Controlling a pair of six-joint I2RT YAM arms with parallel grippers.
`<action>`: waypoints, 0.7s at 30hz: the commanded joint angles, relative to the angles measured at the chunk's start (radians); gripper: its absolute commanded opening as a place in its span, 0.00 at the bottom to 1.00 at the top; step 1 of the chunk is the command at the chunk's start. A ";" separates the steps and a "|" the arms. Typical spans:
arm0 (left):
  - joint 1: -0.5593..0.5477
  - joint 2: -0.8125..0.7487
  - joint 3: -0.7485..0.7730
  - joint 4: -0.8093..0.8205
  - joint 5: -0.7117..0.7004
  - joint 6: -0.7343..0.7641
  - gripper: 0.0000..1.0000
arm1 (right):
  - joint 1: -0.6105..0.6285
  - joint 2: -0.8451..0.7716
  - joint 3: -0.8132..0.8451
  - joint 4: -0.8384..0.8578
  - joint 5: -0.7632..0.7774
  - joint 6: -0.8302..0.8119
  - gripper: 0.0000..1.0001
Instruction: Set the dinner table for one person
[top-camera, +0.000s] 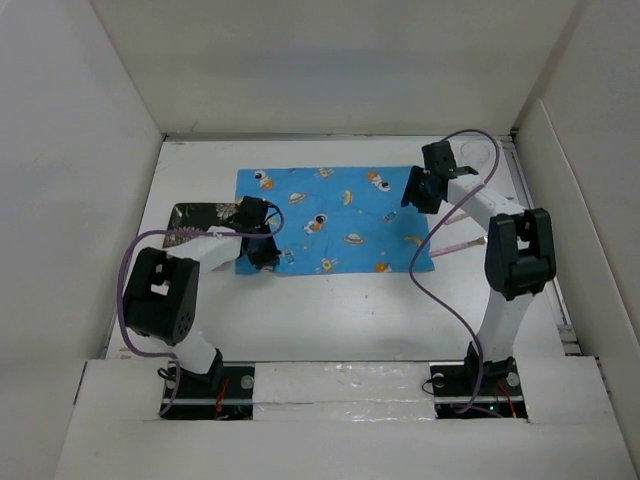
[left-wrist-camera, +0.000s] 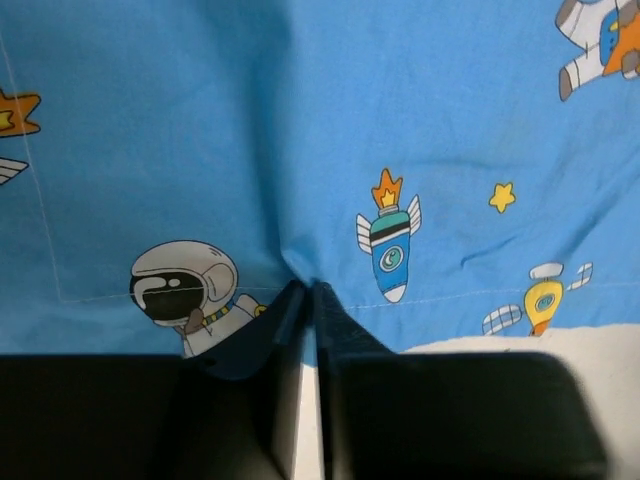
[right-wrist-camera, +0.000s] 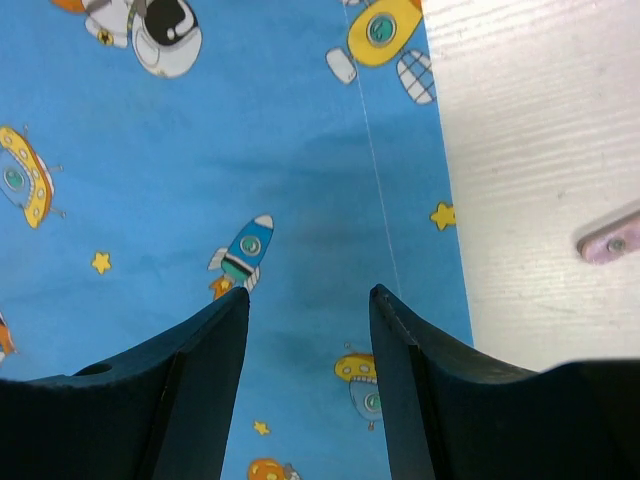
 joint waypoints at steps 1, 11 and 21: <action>-0.003 -0.082 0.023 -0.088 -0.002 0.006 0.11 | -0.007 0.002 0.062 -0.018 -0.025 -0.006 0.57; -0.003 -0.105 0.134 -0.121 -0.157 0.066 0.43 | 0.073 -0.182 -0.252 0.087 -0.093 0.055 0.23; -0.003 0.028 0.088 -0.059 -0.065 0.072 0.42 | 0.120 -0.245 -0.456 0.088 -0.108 0.075 0.37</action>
